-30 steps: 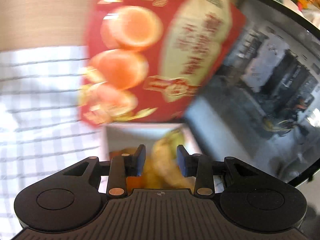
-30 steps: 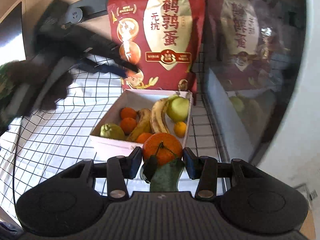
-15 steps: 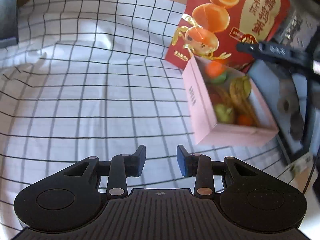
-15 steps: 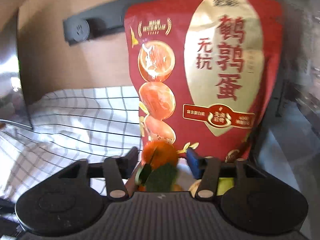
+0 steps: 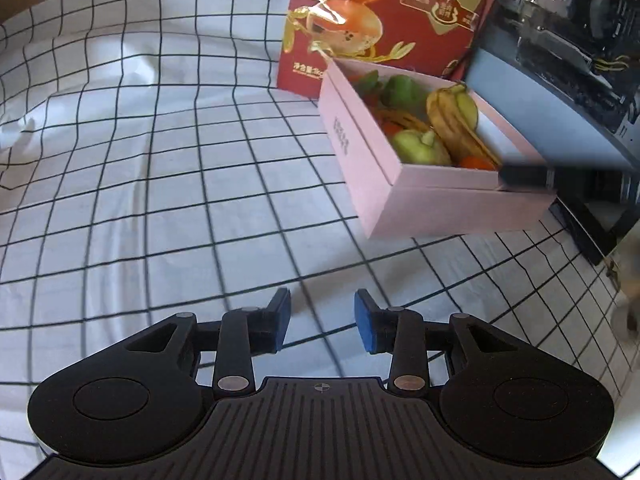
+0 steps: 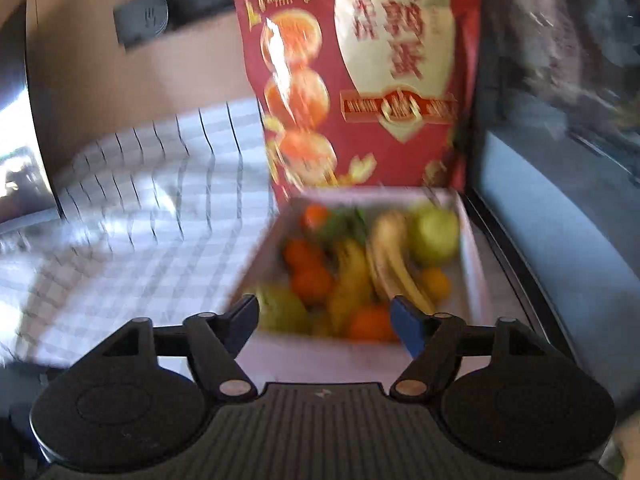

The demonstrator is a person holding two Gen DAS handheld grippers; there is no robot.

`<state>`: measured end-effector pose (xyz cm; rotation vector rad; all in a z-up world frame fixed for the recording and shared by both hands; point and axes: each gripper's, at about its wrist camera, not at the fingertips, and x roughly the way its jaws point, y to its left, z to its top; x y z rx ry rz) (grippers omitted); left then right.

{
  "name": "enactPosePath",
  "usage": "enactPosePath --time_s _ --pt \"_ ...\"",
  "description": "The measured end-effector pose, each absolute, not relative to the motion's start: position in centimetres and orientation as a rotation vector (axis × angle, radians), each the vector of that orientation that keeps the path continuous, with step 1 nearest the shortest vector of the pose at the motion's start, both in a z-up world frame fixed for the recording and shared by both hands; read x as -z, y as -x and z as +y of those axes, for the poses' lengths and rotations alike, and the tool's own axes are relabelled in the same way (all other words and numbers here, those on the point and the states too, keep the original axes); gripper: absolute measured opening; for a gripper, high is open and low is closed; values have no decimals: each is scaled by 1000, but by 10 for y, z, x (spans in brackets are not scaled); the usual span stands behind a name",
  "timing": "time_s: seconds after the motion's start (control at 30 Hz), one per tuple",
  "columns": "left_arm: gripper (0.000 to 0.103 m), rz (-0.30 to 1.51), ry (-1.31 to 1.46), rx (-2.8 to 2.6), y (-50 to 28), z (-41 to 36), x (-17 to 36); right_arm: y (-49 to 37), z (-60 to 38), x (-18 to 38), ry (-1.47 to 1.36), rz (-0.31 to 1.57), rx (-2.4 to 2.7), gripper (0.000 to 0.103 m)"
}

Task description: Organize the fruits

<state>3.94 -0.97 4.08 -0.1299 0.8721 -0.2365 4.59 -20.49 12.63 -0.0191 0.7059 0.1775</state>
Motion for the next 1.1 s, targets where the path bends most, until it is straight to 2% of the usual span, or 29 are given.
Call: enactPosePath --time_s 0.13,0.23,0.3,0.33,0.43,0.47,0.6,0.7,0.87,1.1 --pt "43 785 109 185 -32 -31 -38 -43 -214 -99 34 786 -158 76" --pt "57 737 92 143 -28 -47 -40 -49 -219 -78 50 831 -142 76" --pt "70 707 64 134 -26 -58 -39 -50 -222 -65 50 842 -149 78" --pt "72 696 43 130 -25 -64 -39 -46 -222 -63 70 808 -157 79" --pt "72 691 40 111 -29 -67 -39 -40 -222 -55 131 745 -137 85" --pt "72 689 55 106 -31 -66 -39 -39 -224 -52 127 731 -121 91" --pt "71 685 75 93 -36 -62 -38 -43 -233 -52 89 746 -72 100" --pt "72 688 45 79 -36 -66 -37 -44 -236 -51 108 738 -87 103" --pt "75 691 35 58 -41 -69 -37 -40 -242 -47 92 701 -112 103" --pt "74 691 41 54 -41 -68 -37 -39 -242 -47 94 702 -111 103"
